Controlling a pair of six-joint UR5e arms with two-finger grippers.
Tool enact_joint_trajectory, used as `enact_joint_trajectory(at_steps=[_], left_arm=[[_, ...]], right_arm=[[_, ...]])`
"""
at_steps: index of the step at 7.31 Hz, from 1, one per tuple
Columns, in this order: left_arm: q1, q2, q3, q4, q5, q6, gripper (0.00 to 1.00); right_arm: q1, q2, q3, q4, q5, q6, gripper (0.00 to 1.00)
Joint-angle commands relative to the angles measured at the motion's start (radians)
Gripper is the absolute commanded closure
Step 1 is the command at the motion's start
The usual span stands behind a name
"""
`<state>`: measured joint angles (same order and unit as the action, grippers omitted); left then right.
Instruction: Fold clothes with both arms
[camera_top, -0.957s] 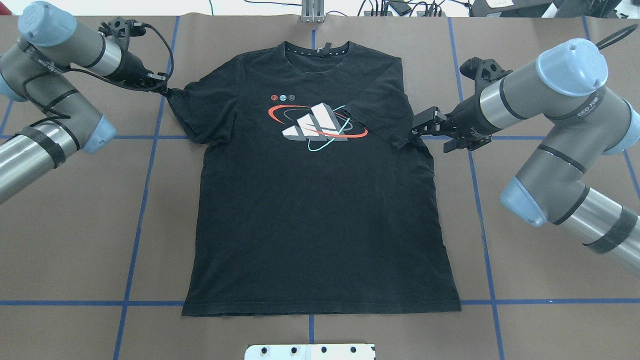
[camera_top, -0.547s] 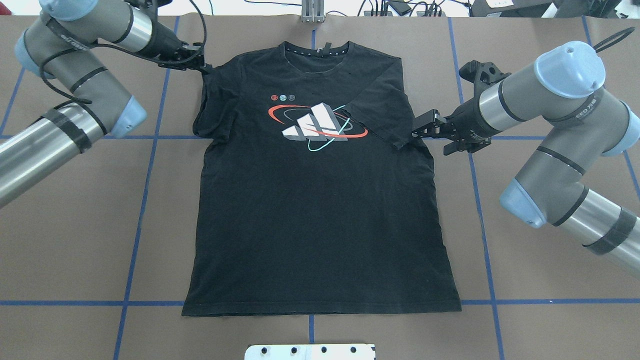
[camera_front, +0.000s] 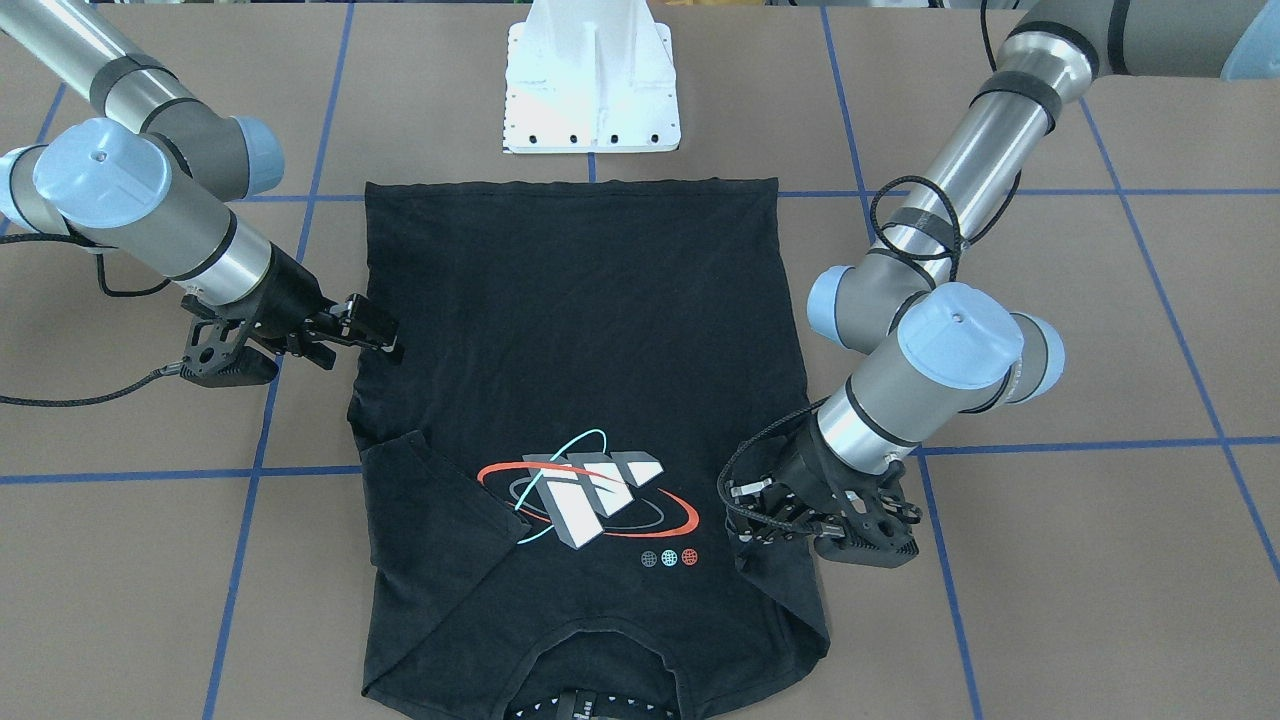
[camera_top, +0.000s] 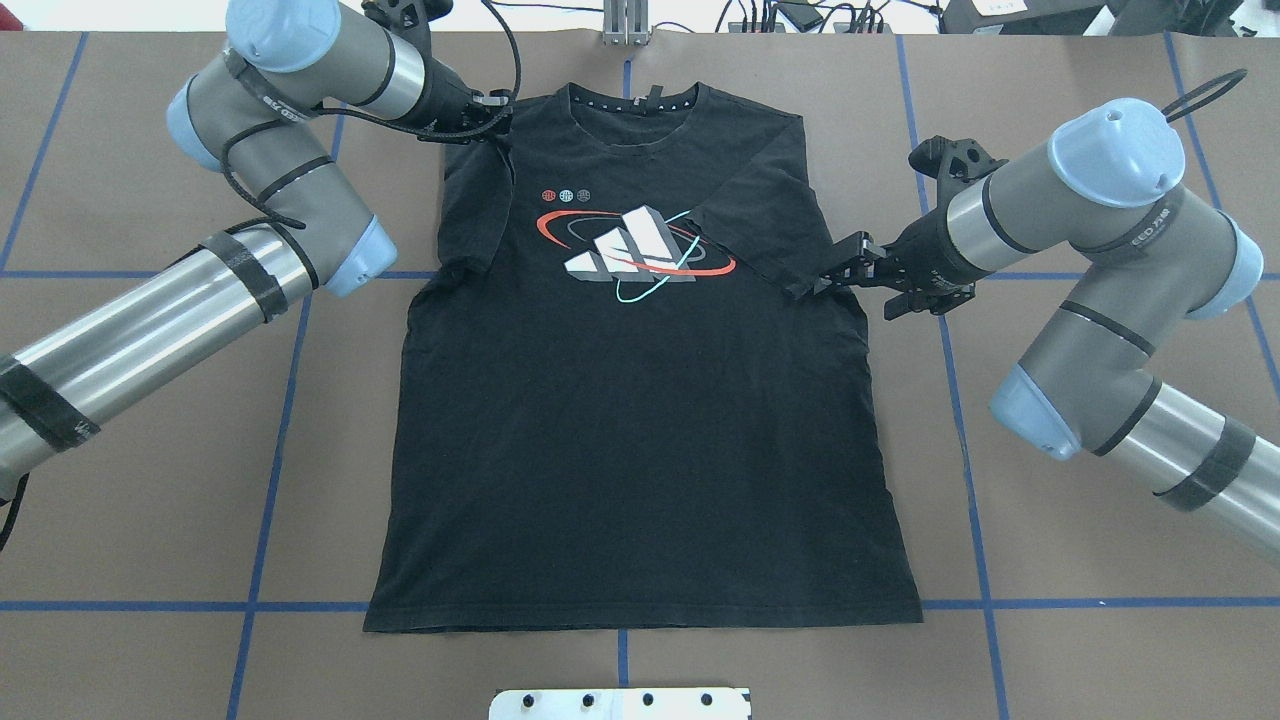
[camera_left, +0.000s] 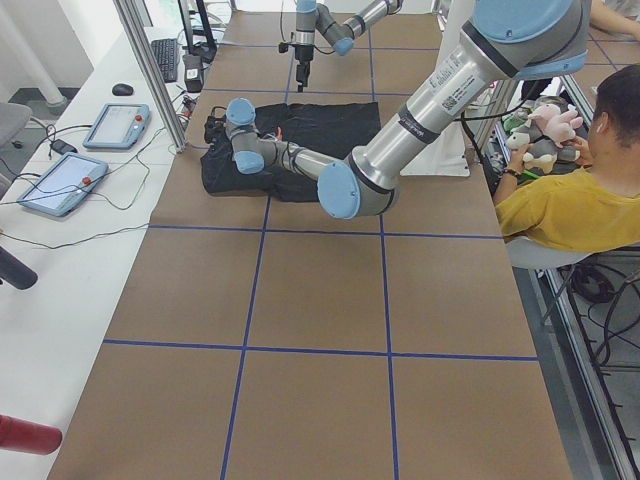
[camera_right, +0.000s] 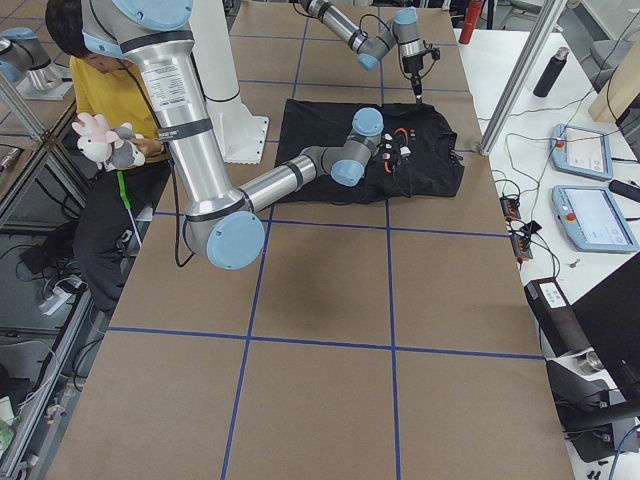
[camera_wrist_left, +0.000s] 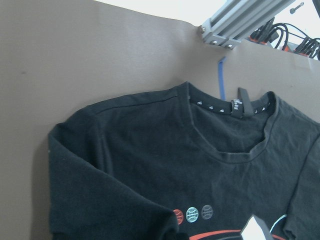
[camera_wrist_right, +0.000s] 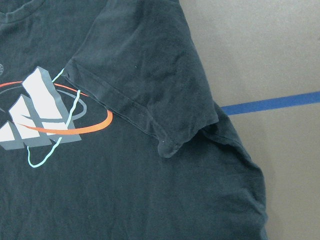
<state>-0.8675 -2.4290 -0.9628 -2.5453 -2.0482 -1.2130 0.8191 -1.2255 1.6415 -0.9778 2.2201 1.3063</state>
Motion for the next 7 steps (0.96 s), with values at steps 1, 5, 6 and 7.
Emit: enact_joint_trajectory(at_steps=[1,5,6,7], left_arm=[[0.036,-0.002,0.001,-0.004,0.054,-0.002,0.24],[0.042,0.121,-0.262,0.017,-0.021,-0.219,0.01],[0.048,0.216,-0.377,0.017,-0.035,-0.227,0.01],[0.068,0.301,-0.475,0.019,-0.035,-0.246,0.01]], right_arm=[[-0.001,0.003,-0.008,0.001,0.0,-0.002,0.0],[-0.029,0.017,0.03,-0.002,-0.066,0.109,0.0],[-0.097,-0.001,0.075,-0.004,-0.17,0.213,0.0],[-0.153,-0.075,0.155,-0.01,-0.216,0.264,0.0]])
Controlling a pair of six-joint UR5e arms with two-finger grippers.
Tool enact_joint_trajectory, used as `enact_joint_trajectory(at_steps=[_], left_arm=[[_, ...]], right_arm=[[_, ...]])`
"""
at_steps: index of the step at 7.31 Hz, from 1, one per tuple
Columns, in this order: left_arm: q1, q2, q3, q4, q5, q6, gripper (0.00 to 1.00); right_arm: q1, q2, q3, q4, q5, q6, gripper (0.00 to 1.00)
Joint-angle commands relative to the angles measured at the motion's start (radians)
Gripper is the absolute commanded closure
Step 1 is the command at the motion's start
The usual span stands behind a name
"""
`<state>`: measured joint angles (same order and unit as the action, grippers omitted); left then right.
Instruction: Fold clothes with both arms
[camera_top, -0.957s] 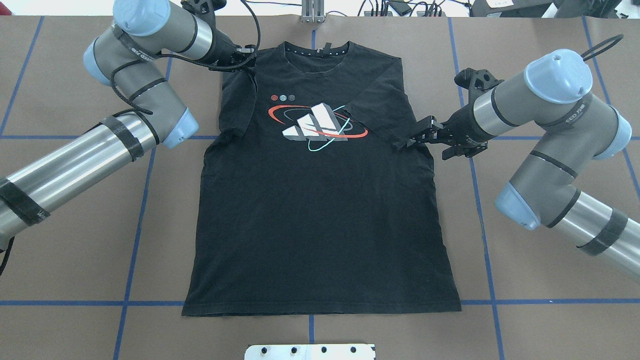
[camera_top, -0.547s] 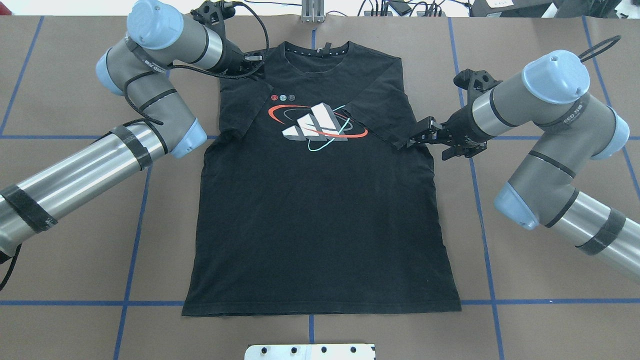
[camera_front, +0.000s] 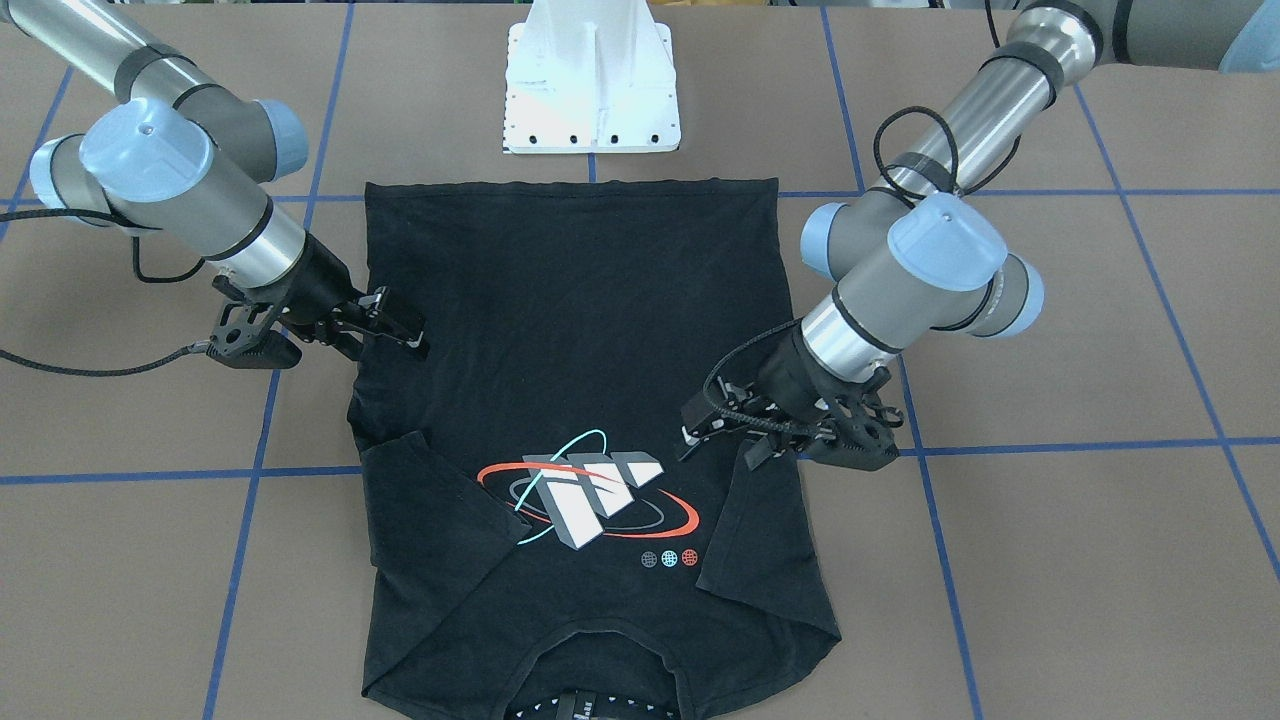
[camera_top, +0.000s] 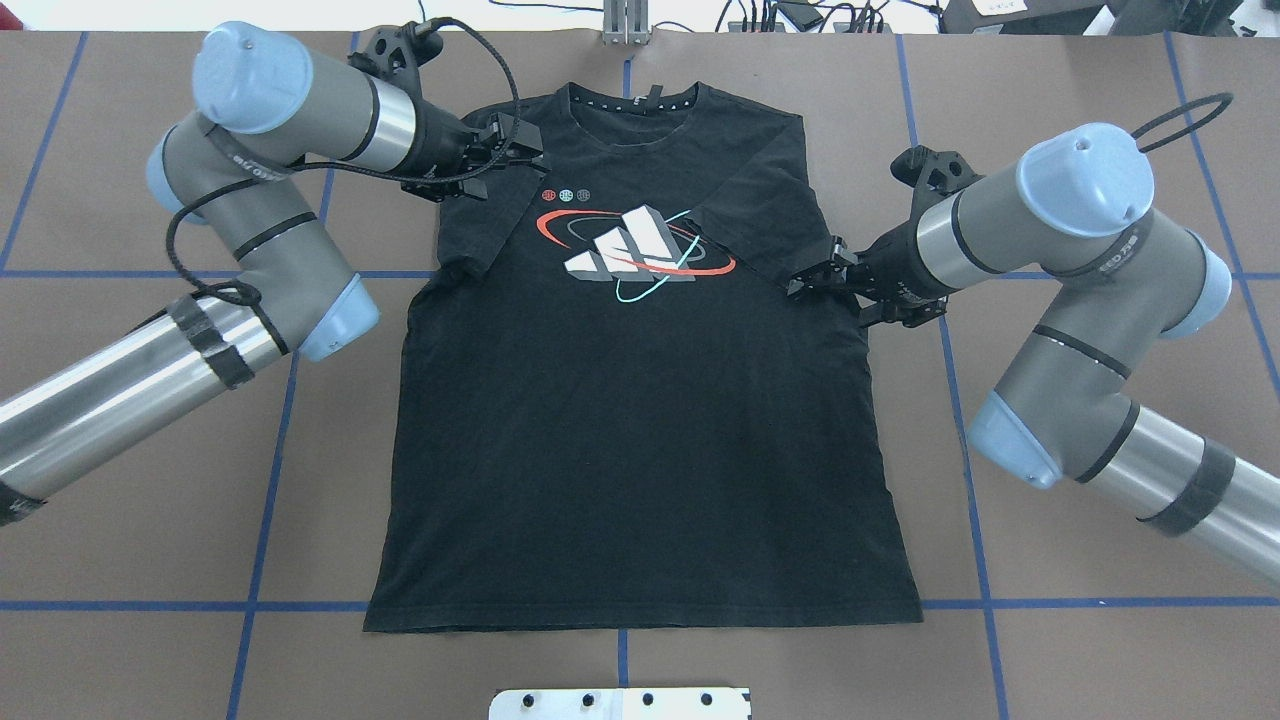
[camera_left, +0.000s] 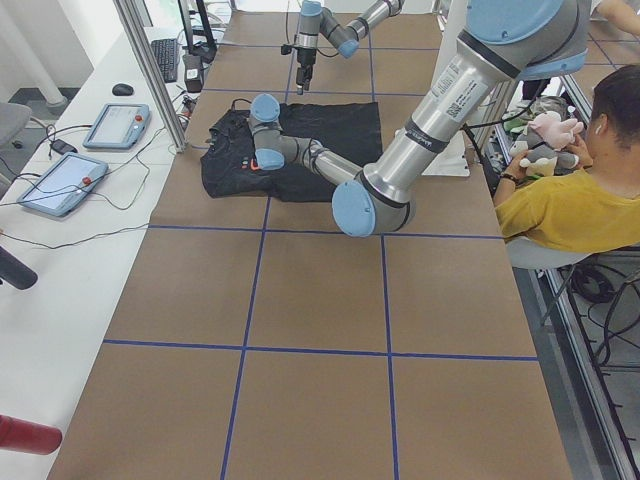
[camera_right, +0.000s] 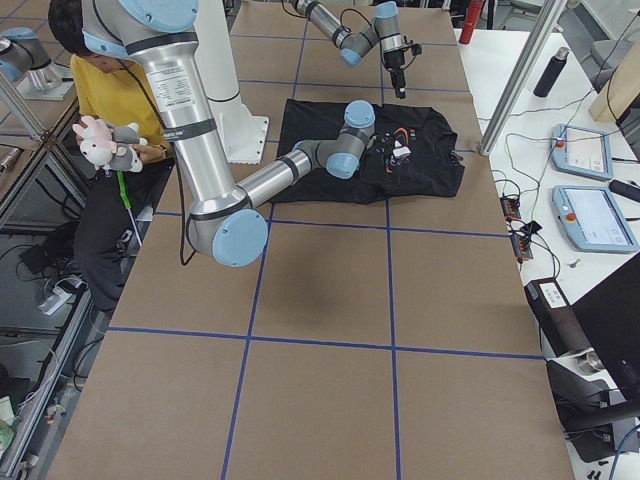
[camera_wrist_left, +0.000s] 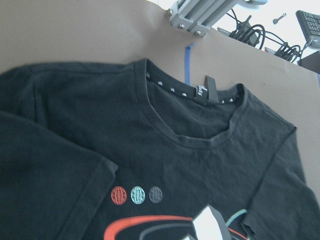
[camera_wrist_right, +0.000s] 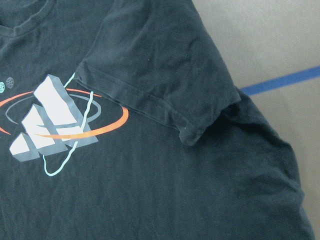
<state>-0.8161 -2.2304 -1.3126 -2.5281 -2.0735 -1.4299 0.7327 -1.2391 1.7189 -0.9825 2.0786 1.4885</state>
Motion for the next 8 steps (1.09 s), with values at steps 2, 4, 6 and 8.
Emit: enact_joint_trajectory(at_steps=[2,4,6,8], left_arm=[[0.066,0.304,-0.338,0.012,-0.017,-0.03,0.01],[0.074,0.377,-0.57,0.292,-0.049,-0.029,0.01],[0.094,0.373,-0.602,0.358,-0.051,-0.029,0.01],[0.094,0.365,-0.608,0.356,-0.056,-0.03,0.01]], right_arm=[[-0.151,-0.277,0.272,-0.005,-0.112,0.216,0.0],[-0.229,-0.362,0.288,-0.004,-0.12,0.431,0.0],[-0.406,-0.419,0.326,-0.002,-0.319,0.526,0.0],[-0.551,-0.502,0.37,0.016,-0.428,0.565,0.02]])
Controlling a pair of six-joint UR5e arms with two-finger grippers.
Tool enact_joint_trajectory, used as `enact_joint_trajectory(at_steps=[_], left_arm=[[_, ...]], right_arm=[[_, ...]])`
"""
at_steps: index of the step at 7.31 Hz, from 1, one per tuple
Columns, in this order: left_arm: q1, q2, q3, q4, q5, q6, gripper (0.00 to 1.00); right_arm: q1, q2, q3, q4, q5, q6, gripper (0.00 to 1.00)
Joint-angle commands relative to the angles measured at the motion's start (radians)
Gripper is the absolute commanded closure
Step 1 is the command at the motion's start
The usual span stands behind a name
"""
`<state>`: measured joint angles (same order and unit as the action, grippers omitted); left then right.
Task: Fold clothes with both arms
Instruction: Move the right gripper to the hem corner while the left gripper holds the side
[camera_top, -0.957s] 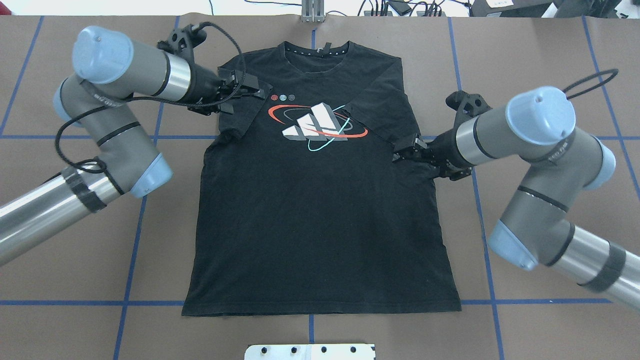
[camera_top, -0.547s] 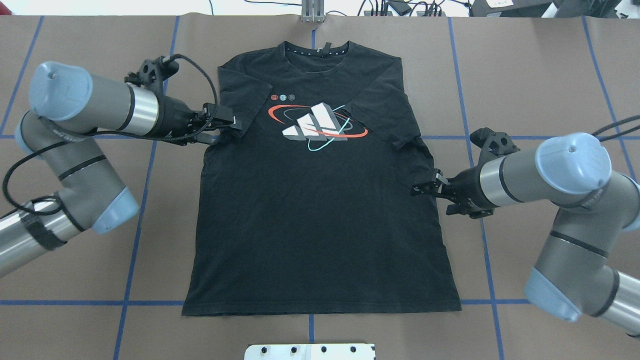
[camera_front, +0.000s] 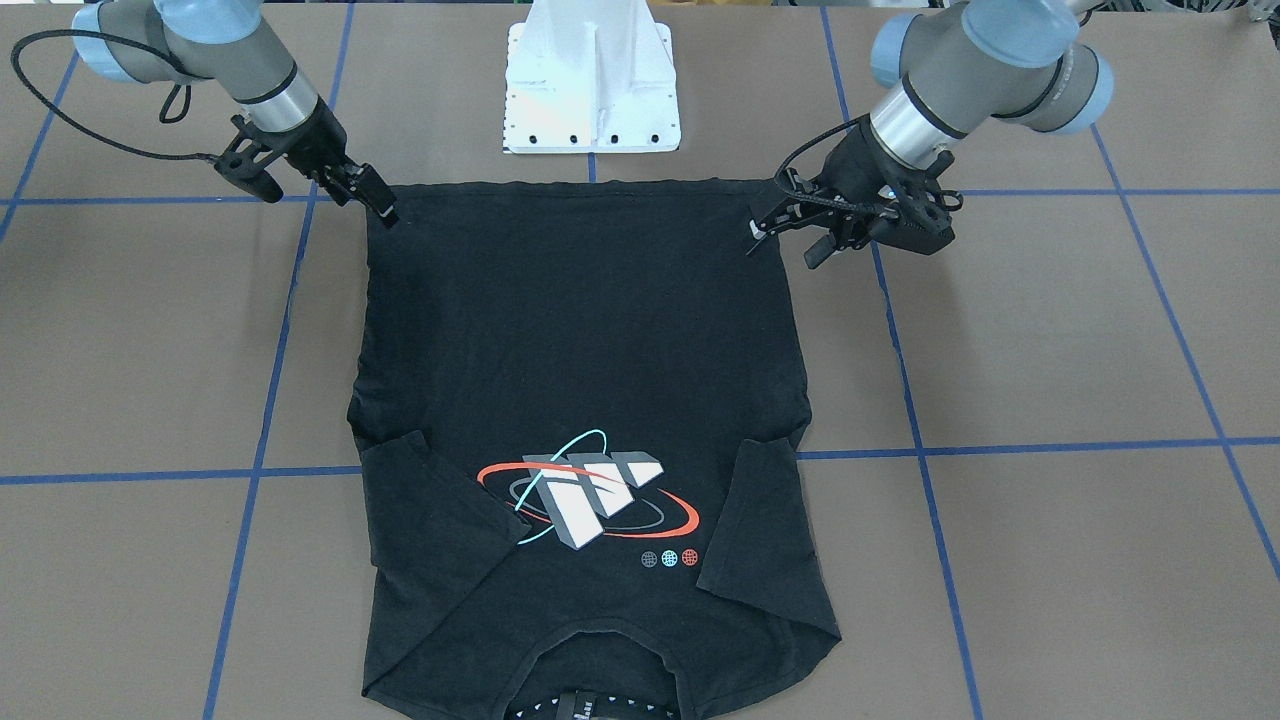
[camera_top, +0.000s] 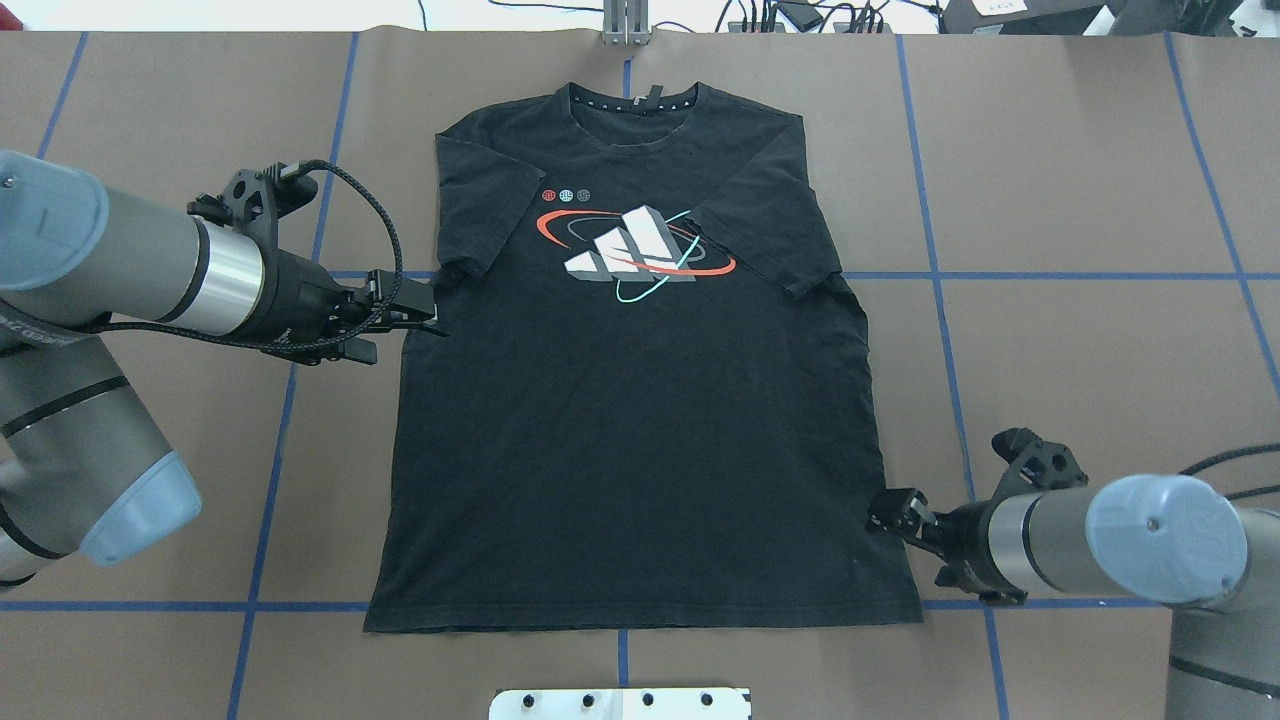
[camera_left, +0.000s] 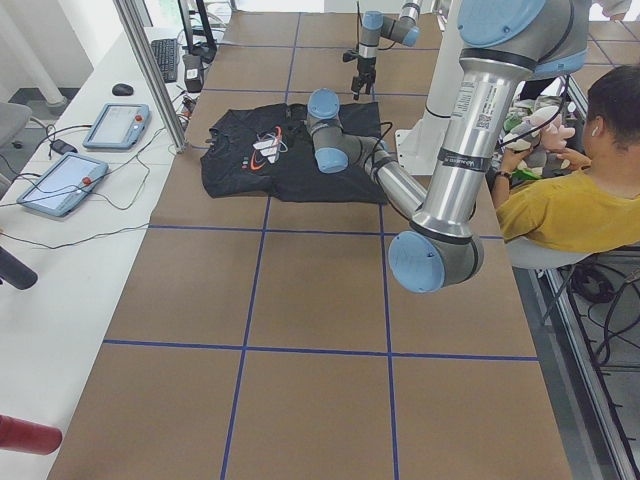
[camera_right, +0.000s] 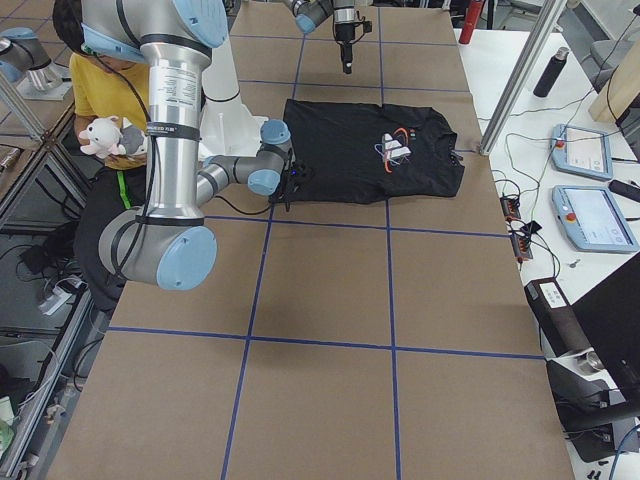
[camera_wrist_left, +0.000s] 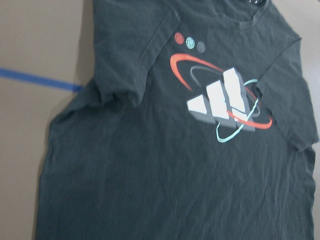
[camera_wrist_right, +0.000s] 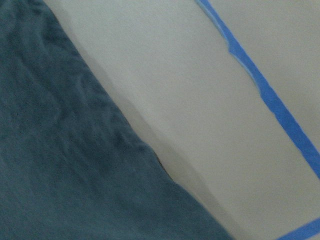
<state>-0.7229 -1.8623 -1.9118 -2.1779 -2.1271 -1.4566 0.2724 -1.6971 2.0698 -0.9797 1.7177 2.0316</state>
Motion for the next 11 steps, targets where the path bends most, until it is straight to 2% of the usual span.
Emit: enact_joint_trajectory(at_steps=[1,2,3,8,11], left_arm=[[0.002,0.0,-0.006,0.006,-0.001,-0.001,0.01],[0.002,0.0,-0.007,0.007,0.007,-0.001,0.01],[0.0,0.0,-0.007,0.007,0.015,-0.001,0.01],[0.002,0.009,-0.004,0.007,0.016,0.001,0.01],[0.002,0.017,-0.004,0.007,0.016,0.002,0.01]], right_arm=[[-0.125,-0.046,0.026,0.013,-0.079,0.024,0.05],[-0.151,-0.062,0.026,0.013,-0.086,0.024,0.12],[-0.156,-0.073,0.027,0.013,-0.114,0.024,0.12],[-0.157,-0.07,0.026,0.012,-0.129,0.032,0.36],[-0.16,-0.069,0.023,0.012,-0.132,0.033,0.38]])
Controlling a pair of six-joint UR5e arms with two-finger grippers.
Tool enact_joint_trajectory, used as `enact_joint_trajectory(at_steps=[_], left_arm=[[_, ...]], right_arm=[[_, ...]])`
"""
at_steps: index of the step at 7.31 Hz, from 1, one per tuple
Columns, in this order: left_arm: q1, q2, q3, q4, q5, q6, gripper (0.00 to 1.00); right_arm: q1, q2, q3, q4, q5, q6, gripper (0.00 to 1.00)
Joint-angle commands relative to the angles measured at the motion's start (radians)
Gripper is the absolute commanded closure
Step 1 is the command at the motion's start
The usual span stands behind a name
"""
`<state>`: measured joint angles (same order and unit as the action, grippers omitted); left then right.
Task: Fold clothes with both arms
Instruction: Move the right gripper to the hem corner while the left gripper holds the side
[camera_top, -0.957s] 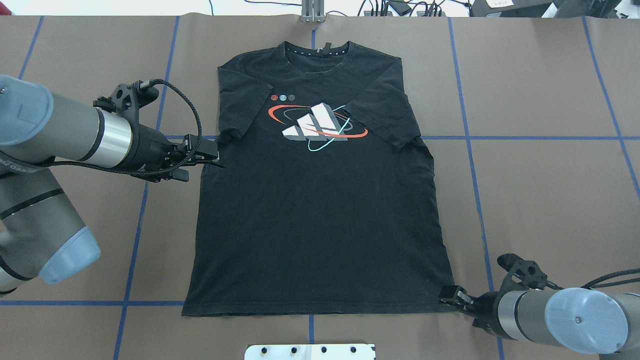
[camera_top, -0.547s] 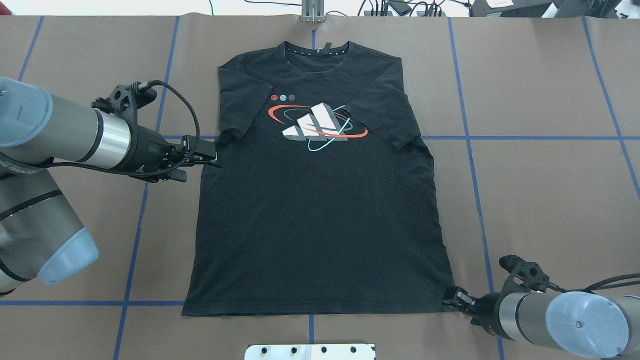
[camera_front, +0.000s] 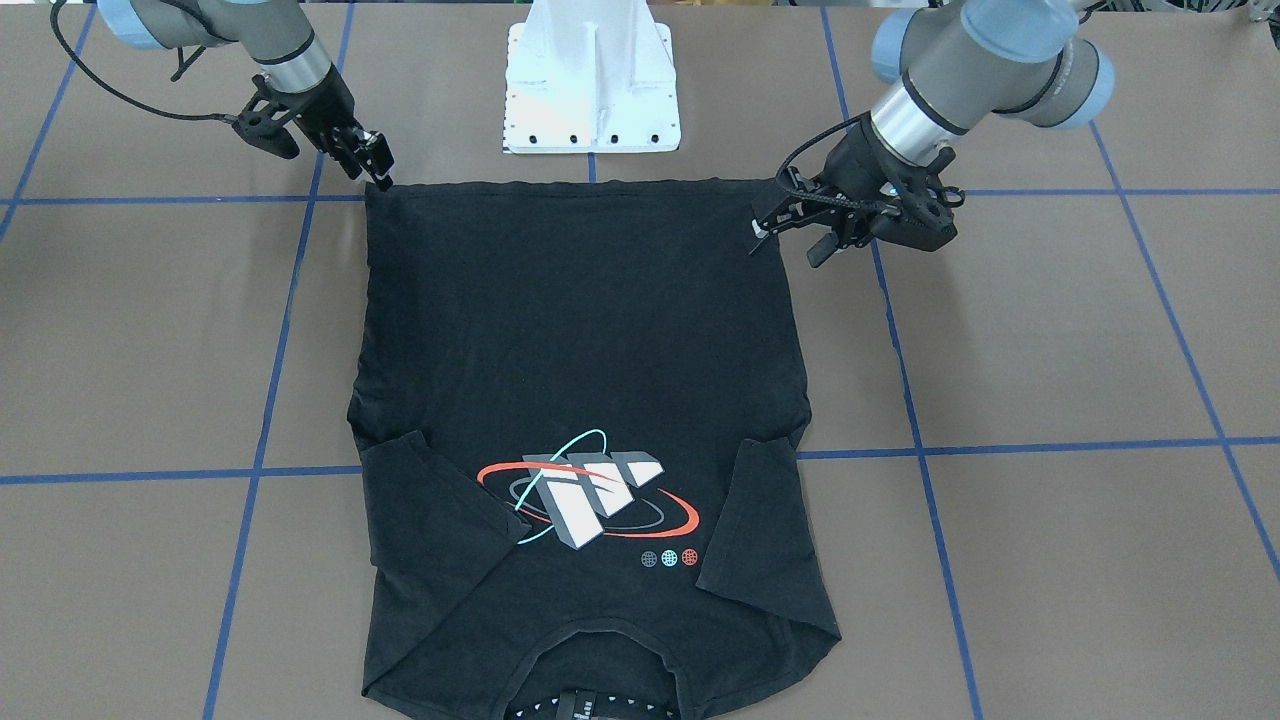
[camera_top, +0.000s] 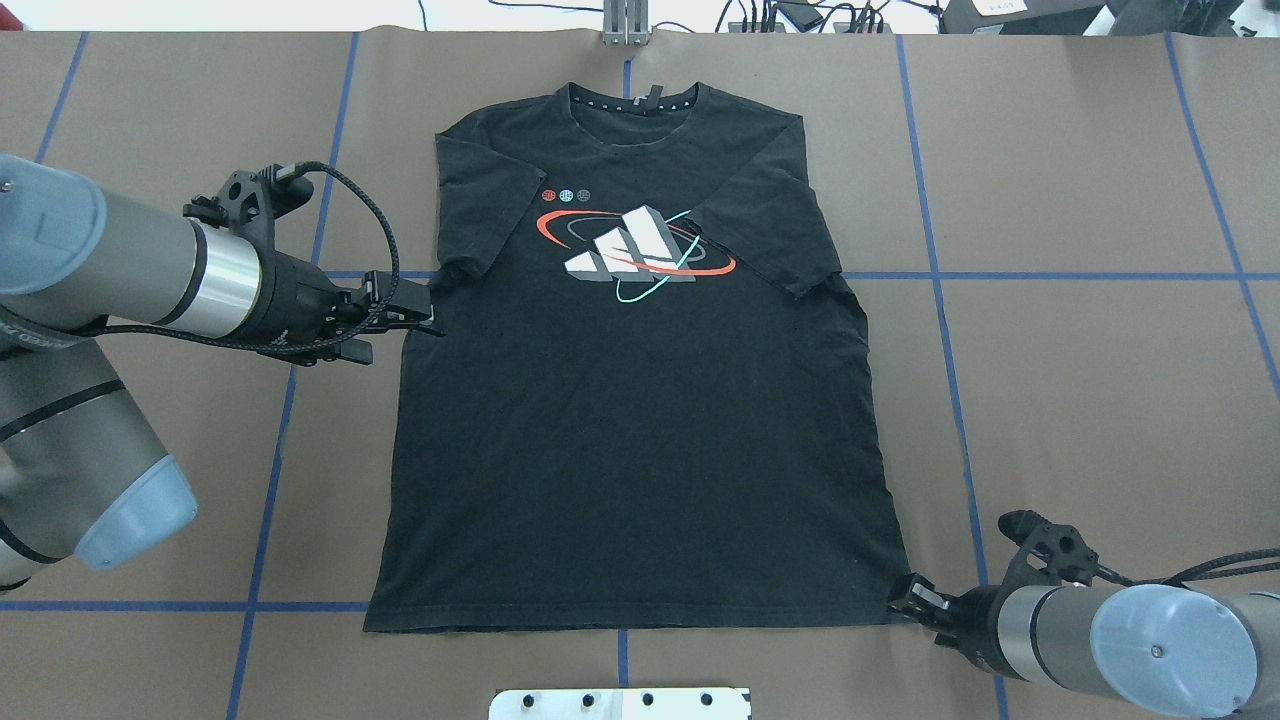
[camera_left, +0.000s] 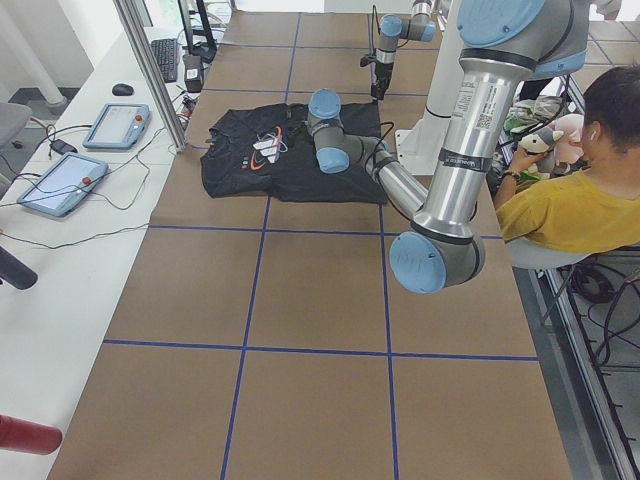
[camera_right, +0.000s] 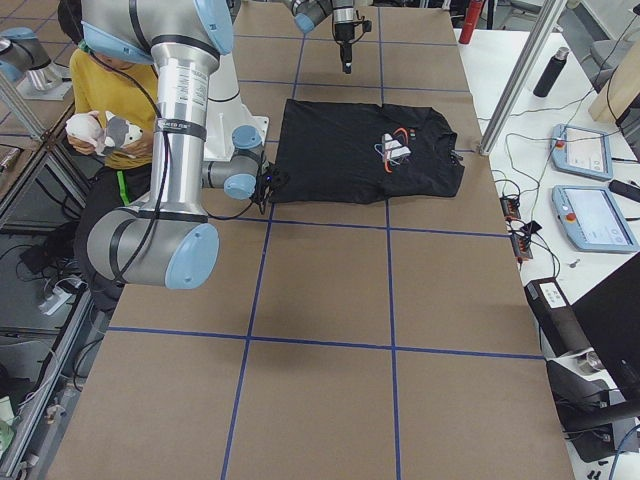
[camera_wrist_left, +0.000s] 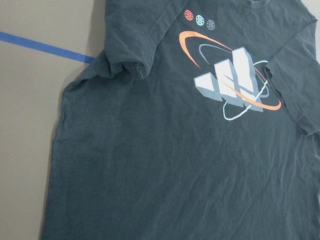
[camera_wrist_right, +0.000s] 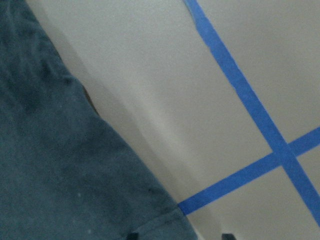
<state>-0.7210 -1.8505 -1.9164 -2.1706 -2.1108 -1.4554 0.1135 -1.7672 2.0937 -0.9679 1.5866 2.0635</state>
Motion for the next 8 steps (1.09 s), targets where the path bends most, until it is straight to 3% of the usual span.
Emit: enact_joint_trajectory(at_steps=[1,5,8], left_arm=[[0.0,0.005,0.0,0.0,0.0,0.003,0.01],[0.0,0.013,0.0,0.0,0.005,0.003,0.01],[0.0,0.014,0.0,0.0,0.031,0.003,0.01]], right_arm=[[0.0,0.002,-0.001,-0.002,0.0,0.004,0.41],[-0.002,0.002,-0.004,-0.002,0.0,0.004,0.46],[0.0,0.003,-0.004,-0.003,0.0,0.006,0.69]])
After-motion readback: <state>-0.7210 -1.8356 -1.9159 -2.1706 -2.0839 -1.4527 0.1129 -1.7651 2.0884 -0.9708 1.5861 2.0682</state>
